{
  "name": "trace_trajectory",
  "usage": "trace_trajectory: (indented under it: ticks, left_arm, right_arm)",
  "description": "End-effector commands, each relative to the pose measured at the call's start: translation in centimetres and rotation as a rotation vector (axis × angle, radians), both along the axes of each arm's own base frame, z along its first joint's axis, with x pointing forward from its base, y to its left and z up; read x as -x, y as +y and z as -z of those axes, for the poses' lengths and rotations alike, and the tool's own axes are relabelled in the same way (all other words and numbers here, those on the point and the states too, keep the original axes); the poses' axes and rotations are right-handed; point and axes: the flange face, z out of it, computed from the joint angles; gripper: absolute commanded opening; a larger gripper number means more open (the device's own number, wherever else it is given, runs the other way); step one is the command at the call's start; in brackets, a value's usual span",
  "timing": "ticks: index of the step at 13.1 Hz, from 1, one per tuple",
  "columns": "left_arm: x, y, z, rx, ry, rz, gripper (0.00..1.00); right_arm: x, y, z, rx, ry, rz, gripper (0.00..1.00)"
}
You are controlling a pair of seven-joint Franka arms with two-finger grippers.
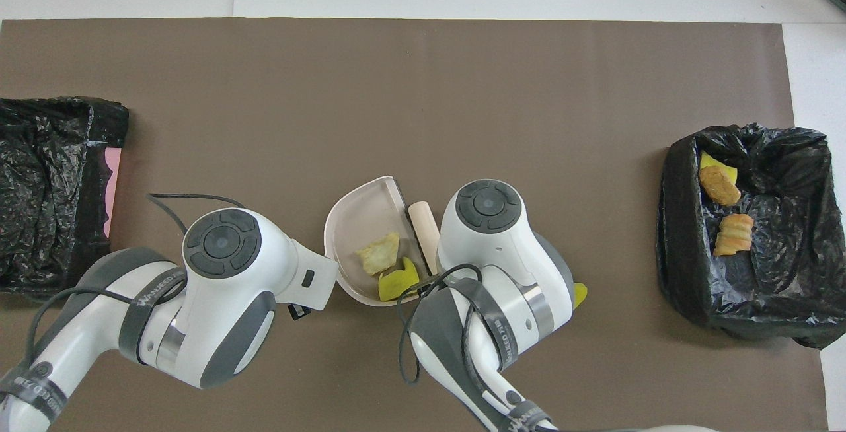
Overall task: Sweep and dump trash in bin
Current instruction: 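Sweep the scraps with the brush into the dustpan held by the left gripper, then draw the brush back with the right gripper toward the remaining scraps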
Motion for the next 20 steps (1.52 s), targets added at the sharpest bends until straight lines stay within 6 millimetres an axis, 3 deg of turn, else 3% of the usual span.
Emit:
trace_trajectory:
  ticks: [1,6,10,14,16,20]
  left_arm:
    - [0.4,-0.1,1.2,0.006,-0.014,-0.031,0.00]
    - [0.1,-0.3,1.6,0.017,-0.034,-0.045,0.00]
    - [0.1,-0.2,1.6,0.016,-0.033,-0.047,0.00]
    - [0.0,-0.2,1.6,0.016,-0.033,-0.048,0.00]
    - [0.0,-0.2,1.6,0.016,-0.033,-0.048,0.00]
    - [0.0,-0.2,1.6,0.017,-0.034,-0.048,0.00]
  right_arm:
    - [-0.4,0.7,-2.7,-0.069,0.025,0.038,0.00]
    - [-1.9,-6.2,-5.6,0.041,0.076,0.156,0.00]
    - [-1.2,-10.5,-4.9,0.287,0.078,0.329,0.00]
    - [2.1,-13.2,-4.3,0.492,0.069,0.545,0.00]
    - [5.0,-14.4,-3.6,0.583,0.072,0.618,0.00]
    - [11.1,-17.4,0.0,0.572,-0.003,0.672,0.00]
